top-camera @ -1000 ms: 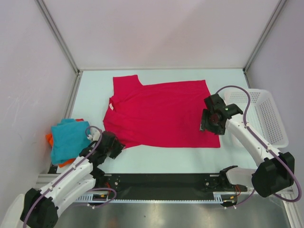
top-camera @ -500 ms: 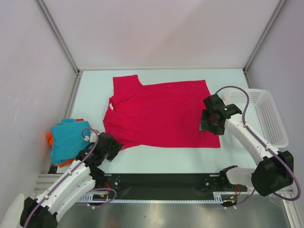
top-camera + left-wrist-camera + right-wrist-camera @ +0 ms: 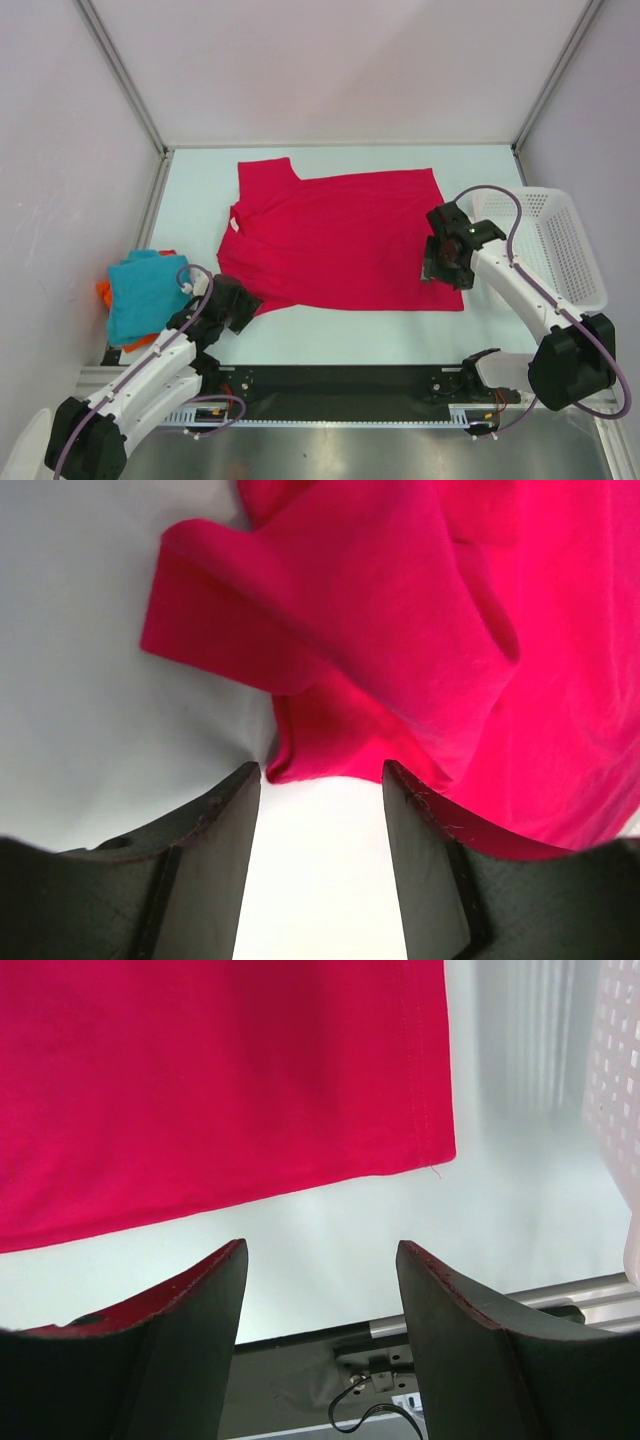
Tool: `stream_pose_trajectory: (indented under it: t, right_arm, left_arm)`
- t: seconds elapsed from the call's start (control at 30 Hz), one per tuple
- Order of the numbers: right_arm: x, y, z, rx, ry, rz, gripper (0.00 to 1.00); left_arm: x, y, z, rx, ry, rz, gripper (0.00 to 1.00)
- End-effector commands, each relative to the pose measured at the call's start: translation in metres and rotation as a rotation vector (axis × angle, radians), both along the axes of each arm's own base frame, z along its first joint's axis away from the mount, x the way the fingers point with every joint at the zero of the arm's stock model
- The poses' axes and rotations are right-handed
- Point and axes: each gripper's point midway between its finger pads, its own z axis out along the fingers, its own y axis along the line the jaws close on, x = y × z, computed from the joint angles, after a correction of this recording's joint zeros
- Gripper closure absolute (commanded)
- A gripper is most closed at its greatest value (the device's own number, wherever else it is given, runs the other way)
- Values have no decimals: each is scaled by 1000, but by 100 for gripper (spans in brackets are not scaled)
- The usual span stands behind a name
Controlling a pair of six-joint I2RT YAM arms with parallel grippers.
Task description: Fold and stack the t-shirts
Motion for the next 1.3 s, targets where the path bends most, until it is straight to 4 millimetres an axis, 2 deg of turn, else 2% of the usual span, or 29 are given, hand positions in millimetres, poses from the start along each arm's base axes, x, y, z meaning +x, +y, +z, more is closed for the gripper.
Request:
stream_pose_trajectory:
  t: [0.0, 0.1, 0.17, 0.2, 0.23, 0.43, 0.6, 0.73, 0.93, 1.2, 1.27]
  right_arm:
    - [-3, -6, -2, -29, 17, -33, 33]
    - [-4, -6, -3, -34, 28, -41, 33]
    - [-5, -7, -6, -41, 36, -49, 33]
    - [-7, -8, -8, -43, 43, -57, 33]
    - [-7, -8, -10, -48, 45, -59, 33]
    - [-8, -11, -19, -51, 50, -82, 31]
    - [-8, -14, -14, -43, 30, -101, 30]
    - [-8, -12, -10, -17, 18, -118, 30]
    - [-13, -13, -17, -18, 37, -158, 29]
    - [-26, -9, -21, -21, 68, -193, 30]
    - [-35, -11, -21, -34, 83, -215, 30]
  left_arm:
    - [2, -1, -9, -6, -3, -18, 43]
    - [3, 0, -13, -9, 1, -26, 46]
    - [5, 1, -11, -7, -2, -29, 58]
    - [6, 0, -9, -9, -7, -34, 86]
    - [6, 1, -8, -7, -5, -41, 99]
    - [7, 0, 12, 12, -27, -82, 100]
    - [7, -4, 48, -28, -95, -99, 100]
    - [-1, -1, 72, -42, -128, -100, 100]
    - [-12, -4, 78, -79, -133, -115, 100]
    - [-11, -6, 81, -80, -141, -134, 100]
    - [-10, -8, 80, -80, -139, -146, 100]
